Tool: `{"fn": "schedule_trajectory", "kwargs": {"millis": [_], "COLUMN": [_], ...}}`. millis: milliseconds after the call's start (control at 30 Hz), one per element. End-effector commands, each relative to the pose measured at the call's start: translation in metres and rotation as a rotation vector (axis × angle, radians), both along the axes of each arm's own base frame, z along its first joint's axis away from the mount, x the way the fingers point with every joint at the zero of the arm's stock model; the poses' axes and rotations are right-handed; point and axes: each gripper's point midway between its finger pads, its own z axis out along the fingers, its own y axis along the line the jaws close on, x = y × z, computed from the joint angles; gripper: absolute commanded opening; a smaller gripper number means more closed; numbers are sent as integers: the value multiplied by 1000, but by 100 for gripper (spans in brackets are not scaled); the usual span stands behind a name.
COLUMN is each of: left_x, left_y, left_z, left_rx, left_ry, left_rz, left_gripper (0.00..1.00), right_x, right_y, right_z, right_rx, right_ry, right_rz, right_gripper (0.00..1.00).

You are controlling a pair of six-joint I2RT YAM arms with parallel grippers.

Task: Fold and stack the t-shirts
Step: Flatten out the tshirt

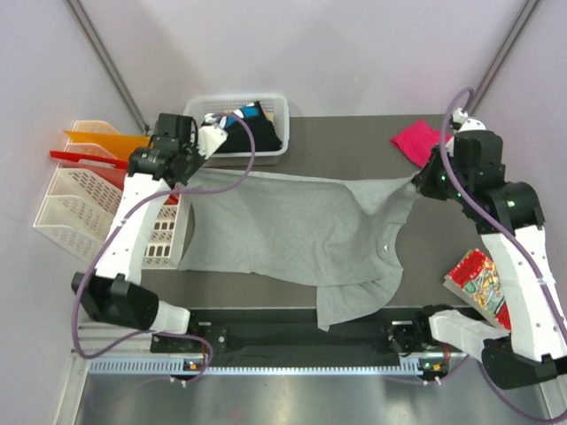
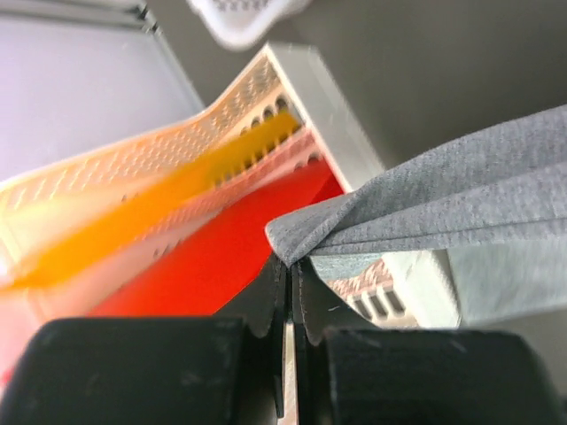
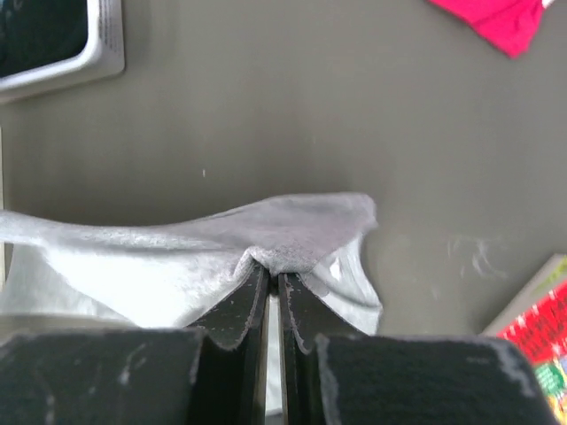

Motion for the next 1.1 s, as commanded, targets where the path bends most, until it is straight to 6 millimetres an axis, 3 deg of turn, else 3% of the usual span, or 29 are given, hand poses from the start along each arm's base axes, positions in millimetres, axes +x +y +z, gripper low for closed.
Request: {"fn": "schedule_trajectory", "kwargs": {"millis": [0,67,100,167,200,233,333,400,467,533,633,867,933,1067], "left_x": [-45,-51,-51,-48,-46,-40,-40,-48,-60,-65,-81,-131,-145,-144], "left_y": [32,39,41,42,42,40,31,22,19,14,4,-6,-8,-7], "left_z": [30,45,68,95,110,142,194,214,232,229,204,133,110,99], "left_rx": [146,178,177,168,144,107,-13,-87,-127,-156,-200,-244,-243,-245], "left_ry": [-26,-55,-113,-192,-244,-358,-551,-624,-664,-633,-523,-244,-141,-123], "left_rz": [16,34,43,68,89,108,114,81,75,51,13,-22,-26,-7], "left_gripper": [0,0,0,0,0,0,0,0,0,0,0,0,0,0], "right_x": [-48,-57,-59,-61,-61,-62,-67,-73,-81,-92,-100,-126,-127,-108], "right_y": [-16,-19,-21,-21,-22,-21,-16,-16,-11,-7,-9,-7,-11,-30], "right_z": [13,21,40,63,87,100,145,169,181,186,173,124,117,125], "right_rx": [-6,-11,1,8,19,28,70,92,111,125,115,97,85,41], "right_ry": [20,16,-32,-88,-155,-193,-350,-437,-473,-495,-455,-271,-250,-288], "right_rz": [-24,-30,-35,-31,-27,-16,22,30,66,100,106,148,124,0], "right_gripper": [0,0,0,0,0,0,0,0,0,0,0,0,0,0]}}
